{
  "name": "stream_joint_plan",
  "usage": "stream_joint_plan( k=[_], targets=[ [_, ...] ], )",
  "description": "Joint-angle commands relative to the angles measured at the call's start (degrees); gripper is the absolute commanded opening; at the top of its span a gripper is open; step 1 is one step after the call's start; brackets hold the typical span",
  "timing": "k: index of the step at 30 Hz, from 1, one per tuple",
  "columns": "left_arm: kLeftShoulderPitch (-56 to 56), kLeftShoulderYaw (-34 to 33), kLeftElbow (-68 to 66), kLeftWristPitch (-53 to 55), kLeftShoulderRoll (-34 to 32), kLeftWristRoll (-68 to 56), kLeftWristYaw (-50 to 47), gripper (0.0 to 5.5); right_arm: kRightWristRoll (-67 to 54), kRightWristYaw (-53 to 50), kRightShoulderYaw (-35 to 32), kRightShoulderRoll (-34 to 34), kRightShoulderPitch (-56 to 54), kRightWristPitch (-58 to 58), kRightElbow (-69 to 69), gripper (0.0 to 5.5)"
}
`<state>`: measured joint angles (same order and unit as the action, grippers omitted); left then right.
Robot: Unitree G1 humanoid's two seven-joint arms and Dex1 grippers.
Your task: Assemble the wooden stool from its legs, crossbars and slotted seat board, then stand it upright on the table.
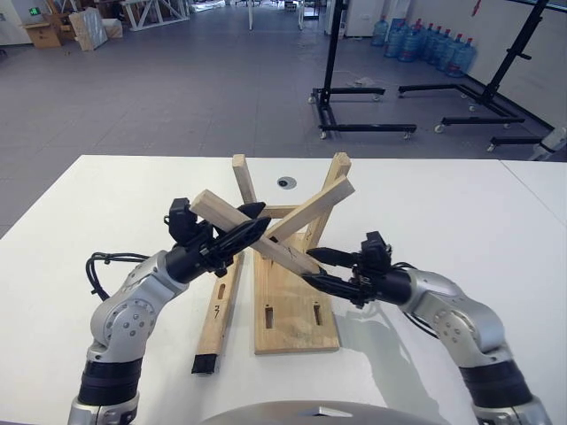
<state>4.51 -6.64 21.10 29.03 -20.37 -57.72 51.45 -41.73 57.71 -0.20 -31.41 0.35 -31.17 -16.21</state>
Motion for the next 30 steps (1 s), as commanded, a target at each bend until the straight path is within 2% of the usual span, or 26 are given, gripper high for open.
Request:
stream_joint_plan(
  k=[1, 6, 9, 13, 17, 23, 30],
  targets=[
    [-0.9, -4.9, 1.6, 0.1, -5.8, 0.2, 1.8, 2.09, -1.5, -1.1, -5.9, -3.5, 1.0, -1.8, -0.1, 3.37],
    [-1.9, -8.1, 3.0, 4.1, -18.0, 0.3, 9.0, 2.09, -2.0, -0.2, -12.8, -8.3, -0.3, -2.2, 3.7, 3.37],
    [-1.2, -4.8, 3.6, 5.0, -22.3, 3.5, 12.5, 2.09, -2.0, -0.8, -14.0, -9.1, -2.5, -2.2, 4.8, 3.37],
    [3.3, 2.2, 1.4, 5.0, -23.4, 9.5, 13.9, 2.09, -0.8, -0.5, -12.6, -9.0, -2.9, -2.3, 4.5, 3.37],
    [6.0, 3.7, 0.3, 5.2, -22.2, 9.9, 13.8, 2.09, -0.6, 0.2, -11.9, -9.4, -3.9, -2.9, 5.2, 3.37],
    [4.9, 2.5, 3.3, 7.6, -21.9, 5.7, 13.6, 2.09, 0.3, 0.1, -11.1, -9.4, -3.1, -2.9, 5.6, 3.37],
    [5.0, 7.6, 1.9, 9.1, -22.7, 10.7, 13.1, 2.09, 2.0, -0.8, -10.9, -8.6, -3.3, -2.0, 6.5, 3.37]
  ],
)
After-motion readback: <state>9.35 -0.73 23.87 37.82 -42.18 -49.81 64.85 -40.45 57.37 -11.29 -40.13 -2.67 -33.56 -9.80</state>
